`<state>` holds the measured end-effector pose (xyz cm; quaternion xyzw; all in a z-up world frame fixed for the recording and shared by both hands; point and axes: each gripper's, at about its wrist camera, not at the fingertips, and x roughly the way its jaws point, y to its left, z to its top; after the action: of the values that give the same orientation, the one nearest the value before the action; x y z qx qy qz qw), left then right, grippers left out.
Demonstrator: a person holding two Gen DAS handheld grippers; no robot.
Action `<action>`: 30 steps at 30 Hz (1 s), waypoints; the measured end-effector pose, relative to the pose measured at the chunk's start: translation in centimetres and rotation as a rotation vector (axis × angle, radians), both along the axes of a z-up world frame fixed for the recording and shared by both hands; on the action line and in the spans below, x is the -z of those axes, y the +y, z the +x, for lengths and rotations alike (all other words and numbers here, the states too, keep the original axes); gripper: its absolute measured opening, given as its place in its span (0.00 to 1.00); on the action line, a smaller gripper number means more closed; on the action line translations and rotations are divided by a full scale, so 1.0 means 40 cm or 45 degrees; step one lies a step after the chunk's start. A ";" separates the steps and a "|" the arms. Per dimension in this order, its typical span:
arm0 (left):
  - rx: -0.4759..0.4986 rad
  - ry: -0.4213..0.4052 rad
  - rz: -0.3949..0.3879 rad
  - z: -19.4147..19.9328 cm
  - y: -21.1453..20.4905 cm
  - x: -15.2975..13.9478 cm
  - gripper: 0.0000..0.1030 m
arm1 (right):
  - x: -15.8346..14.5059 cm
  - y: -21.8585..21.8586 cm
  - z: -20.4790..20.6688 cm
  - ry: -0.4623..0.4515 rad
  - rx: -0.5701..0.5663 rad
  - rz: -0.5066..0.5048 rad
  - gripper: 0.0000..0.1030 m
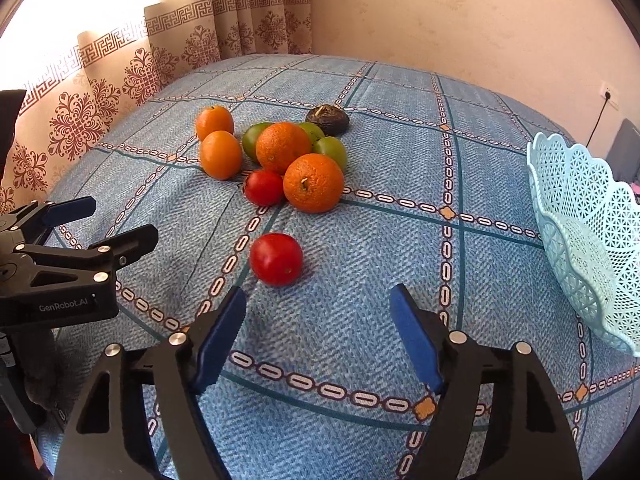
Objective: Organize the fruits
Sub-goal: 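Grasp the large red tomato with the right tool while the left tool grasps a round orange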
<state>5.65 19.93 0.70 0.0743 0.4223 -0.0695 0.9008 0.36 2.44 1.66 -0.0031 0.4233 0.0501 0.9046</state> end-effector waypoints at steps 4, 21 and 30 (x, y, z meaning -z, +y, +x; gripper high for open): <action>-0.007 -0.026 0.013 0.007 0.013 -0.013 0.98 | -0.010 0.019 0.015 -0.014 -0.033 0.020 0.55; -0.034 -0.041 -0.081 0.105 0.014 -0.061 0.87 | 0.004 -0.002 0.037 -0.026 -0.015 0.107 0.28; -0.001 -0.017 -0.138 0.196 -0.049 -0.088 0.70 | 0.005 -0.027 0.034 -0.039 0.005 0.159 0.28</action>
<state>13.48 17.95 4.24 0.0257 0.4120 -0.0915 0.9062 1.72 1.35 1.48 0.0534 0.4055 0.0744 0.9095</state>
